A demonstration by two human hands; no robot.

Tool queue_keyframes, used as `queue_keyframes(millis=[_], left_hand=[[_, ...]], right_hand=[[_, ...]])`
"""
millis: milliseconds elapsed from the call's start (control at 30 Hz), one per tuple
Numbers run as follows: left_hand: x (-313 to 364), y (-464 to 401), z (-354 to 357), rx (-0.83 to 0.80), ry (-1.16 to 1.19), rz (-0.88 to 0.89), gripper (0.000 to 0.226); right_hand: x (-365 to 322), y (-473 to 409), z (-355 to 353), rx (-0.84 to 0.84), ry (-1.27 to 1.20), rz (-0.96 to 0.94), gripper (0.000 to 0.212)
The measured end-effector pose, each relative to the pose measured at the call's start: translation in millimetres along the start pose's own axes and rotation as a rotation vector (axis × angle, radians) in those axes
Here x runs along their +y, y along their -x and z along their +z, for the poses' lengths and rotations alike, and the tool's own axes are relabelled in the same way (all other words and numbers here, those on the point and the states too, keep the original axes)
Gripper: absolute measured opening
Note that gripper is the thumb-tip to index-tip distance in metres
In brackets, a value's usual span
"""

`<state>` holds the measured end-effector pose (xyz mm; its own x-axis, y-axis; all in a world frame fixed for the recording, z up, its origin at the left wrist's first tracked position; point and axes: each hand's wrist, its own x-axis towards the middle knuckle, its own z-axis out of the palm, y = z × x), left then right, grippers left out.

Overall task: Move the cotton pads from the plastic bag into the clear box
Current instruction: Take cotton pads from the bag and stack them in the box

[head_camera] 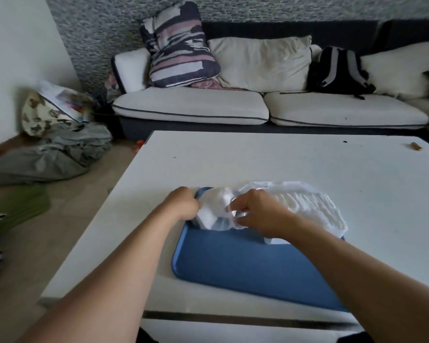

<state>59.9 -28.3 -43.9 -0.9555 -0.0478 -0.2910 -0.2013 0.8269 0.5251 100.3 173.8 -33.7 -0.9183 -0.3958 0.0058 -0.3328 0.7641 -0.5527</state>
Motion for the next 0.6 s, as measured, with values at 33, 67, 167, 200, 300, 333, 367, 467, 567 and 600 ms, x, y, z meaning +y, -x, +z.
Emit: queue_keyframes(millis=[33, 67, 167, 200, 300, 333, 367, 467, 567, 600], left_hand=[[-0.5, -0.2, 1.0, 0.001, 0.024, -0.014, 0.023], [0.3, 0.9, 2.2, -0.015, 0.059, -0.04, 0.018], [1.9, 1.3, 9.0, -0.093, 0.219, -0.138, 0.014], [2.8, 0.5, 9.9, -0.099, 0.276, -0.161, 0.019], [6.8, -1.1, 8.3, -0.107, 0.519, -0.188, 0.02], [10.0, 1.1, 7.2, -0.118, 0.618, -0.192, 0.016], [13.6, 4.3, 6.5, -0.133, 0.702, -0.194, 0.012], [27.3, 12.1, 5.9, -0.201, 0.839, -0.177, 0.006], [37.4, 14.3, 3.2, -0.201, 0.9, -0.161, 0.01], [39.5, 15.1, 1.5, -0.19, 0.925, -0.168, 0.011]], right_hand=[[0.5, -1.7, 5.3, 0.015, -0.005, 0.012, 0.009], [2.3, -3.7, 9.4, 0.034, -0.021, 0.043, 0.009], [5.0, -5.8, 12.1, 0.082, -0.138, 0.125, 0.023], [6.0, -5.5, 11.2, 0.082, -0.176, 0.15, 0.03], [10.4, -5.3, 7.8, 0.08, -0.399, 0.278, 0.029], [11.1, -5.4, 7.7, 0.097, -0.472, 0.311, 0.03], [12.6, -6.3, 9.1, 0.131, -0.513, 0.328, 0.029], [9.7, -7.6, 6.1, 0.211, -0.67, 0.329, 0.017], [3.3, -9.6, -3.3, 0.231, -0.741, 0.28, 0.024], [4.4, -11.1, -5.2, 0.221, -0.803, 0.294, 0.029]])
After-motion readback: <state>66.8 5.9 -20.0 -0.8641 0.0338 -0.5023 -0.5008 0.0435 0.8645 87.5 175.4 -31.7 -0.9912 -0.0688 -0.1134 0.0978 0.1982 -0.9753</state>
